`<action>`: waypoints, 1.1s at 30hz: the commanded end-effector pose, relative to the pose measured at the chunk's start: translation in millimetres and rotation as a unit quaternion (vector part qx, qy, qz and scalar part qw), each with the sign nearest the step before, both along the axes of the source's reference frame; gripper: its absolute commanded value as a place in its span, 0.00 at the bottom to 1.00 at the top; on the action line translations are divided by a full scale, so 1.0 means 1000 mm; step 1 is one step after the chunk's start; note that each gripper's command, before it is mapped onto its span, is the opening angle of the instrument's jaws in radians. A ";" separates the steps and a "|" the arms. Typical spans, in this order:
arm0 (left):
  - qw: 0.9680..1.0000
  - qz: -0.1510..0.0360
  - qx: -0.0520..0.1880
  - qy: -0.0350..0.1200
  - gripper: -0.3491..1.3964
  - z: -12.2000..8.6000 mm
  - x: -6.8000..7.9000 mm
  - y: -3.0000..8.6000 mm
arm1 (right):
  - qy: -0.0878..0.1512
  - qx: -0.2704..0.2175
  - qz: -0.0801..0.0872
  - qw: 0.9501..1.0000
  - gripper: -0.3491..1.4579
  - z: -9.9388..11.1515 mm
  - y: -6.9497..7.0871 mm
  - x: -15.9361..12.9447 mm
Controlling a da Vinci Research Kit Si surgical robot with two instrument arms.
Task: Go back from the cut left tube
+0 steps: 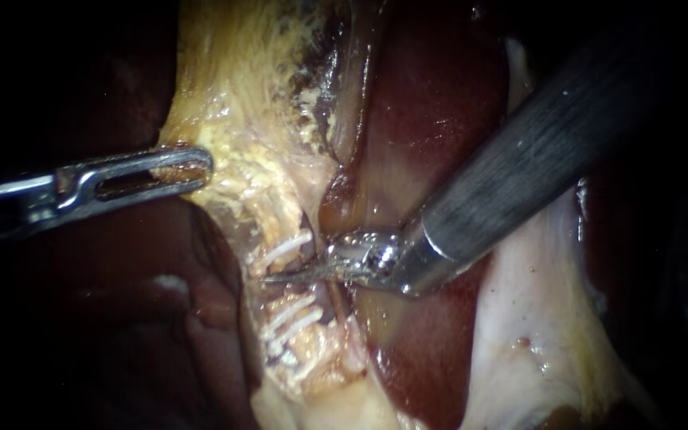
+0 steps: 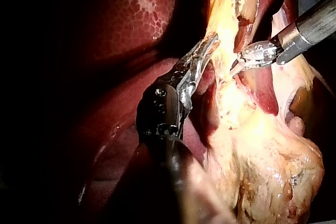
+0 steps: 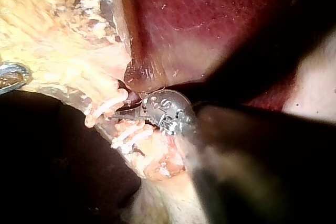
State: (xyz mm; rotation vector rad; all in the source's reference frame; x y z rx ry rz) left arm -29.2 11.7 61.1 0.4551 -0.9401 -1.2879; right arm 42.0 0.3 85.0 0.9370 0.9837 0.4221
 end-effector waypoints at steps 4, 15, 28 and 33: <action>1.000 0.000 0.000 0.000 0.00 0.0000 0.0000 0.0000 | 0.002 0.007 0.003 1.000 0.35 -0.0003 -0.0002 0.0001; 1.000 0.001 0.000 0.000 0.00 0.0000 0.0002 0.0000 | -0.003 0.000 0.016 1.000 0.81 -0.0007 -0.0005 0.0001; 1.000 0.002 0.000 -0.001 0.00 0.0004 0.0006 0.0003 | 0.076 -0.162 -0.018 0.984 0.97 -0.0058 -0.0021 -0.0059; 1.000 0.004 0.001 -0.003 0.00 0.0007 0.0008 0.0005 | 0.090 -0.248 -0.010 0.964 0.98 -0.0086 0.0004 -0.0102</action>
